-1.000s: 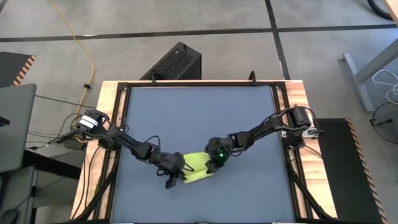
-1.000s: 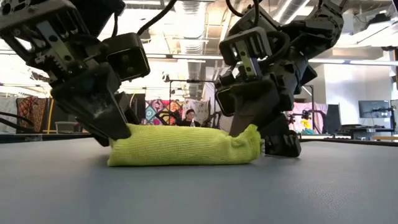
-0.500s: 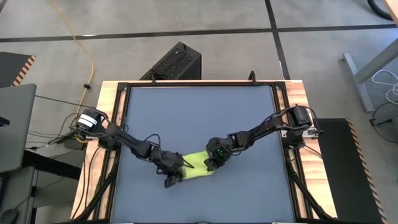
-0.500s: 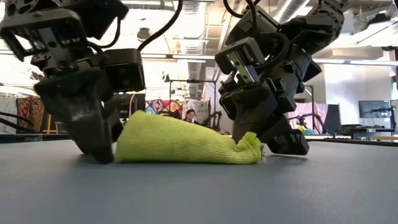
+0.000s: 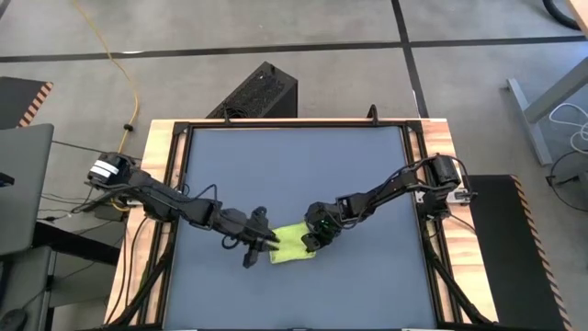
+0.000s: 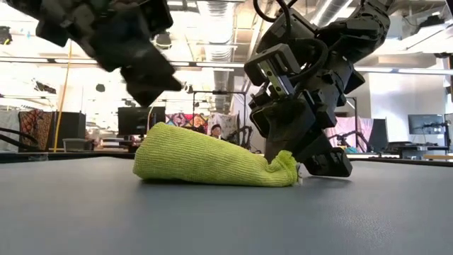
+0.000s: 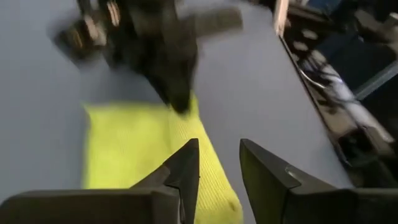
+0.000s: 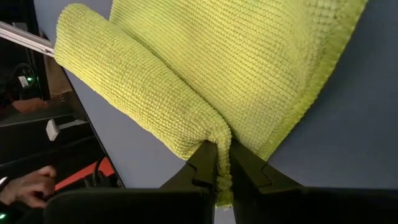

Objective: Roll towel
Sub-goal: Roll the green microfiber towel

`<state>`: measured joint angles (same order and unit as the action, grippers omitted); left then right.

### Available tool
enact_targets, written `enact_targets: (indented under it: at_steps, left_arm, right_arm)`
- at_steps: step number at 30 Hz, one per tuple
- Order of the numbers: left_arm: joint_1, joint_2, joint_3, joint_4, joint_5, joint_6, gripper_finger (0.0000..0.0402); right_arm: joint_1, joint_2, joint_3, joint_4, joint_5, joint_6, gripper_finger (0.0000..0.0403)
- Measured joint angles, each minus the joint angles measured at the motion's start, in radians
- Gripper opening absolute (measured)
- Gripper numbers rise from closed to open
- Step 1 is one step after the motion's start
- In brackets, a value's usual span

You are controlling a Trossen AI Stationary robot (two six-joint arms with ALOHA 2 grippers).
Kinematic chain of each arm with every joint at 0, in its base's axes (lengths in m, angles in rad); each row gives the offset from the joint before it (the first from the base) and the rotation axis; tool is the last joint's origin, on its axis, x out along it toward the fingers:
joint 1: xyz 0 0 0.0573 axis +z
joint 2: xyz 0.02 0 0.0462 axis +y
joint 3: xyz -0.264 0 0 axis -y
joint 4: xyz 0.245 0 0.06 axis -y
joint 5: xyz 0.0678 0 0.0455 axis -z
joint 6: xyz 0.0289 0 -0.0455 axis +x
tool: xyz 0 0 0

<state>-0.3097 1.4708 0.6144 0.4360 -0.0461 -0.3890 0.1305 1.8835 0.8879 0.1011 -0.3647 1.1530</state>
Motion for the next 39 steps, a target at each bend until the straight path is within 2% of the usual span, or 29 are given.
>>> enact_targets:
  at_steps: [3, 8, 13, 16, 30, 36, 39]
  left_arm:
    - [-0.006, 0.024, 0.006, 0.074, -0.038, 0.117, 0.0116]
    - [0.002, 0.142, 0.080, 0.075, 0.057, 0.098, 0.0165]
    - [0.004, 0.259, 0.172, -0.110, 0.075, 0.090, 0.0210]
    - [0.005, 0.303, 0.205, -0.116, 0.080, 0.053, 0.0222]
    - [0.001, 0.329, 0.216, -0.194, 0.060, 0.013, 0.0221]
    - [0.000, 0.259, 0.215, -0.216, 0.046, 0.063, 0.0207]
    - [-0.005, 0.205, 0.215, -0.286, 0.029, 0.094, 0.0200]
  right_arm:
    - [-0.001, 0.000, -0.001, 0.004, -0.001, 0.000, 0.0050]
    - [-0.002, 0.001, -0.001, 0.010, -0.001, -0.001, 0.0050]
    - [-0.004, 0.001, -0.002, 0.015, -0.001, -0.005, 0.0050]
    - [-0.004, 0.001, -0.002, 0.019, -0.001, -0.006, 0.0050]
    - [-0.005, 0.002, -0.002, 0.022, -0.001, -0.010, 0.0050]
    - [-0.005, 0.002, -0.002, 0.022, -0.001, -0.010, 0.0050]
    - [-0.005, 0.002, -0.002, 0.022, -0.001, -0.009, 0.0050]
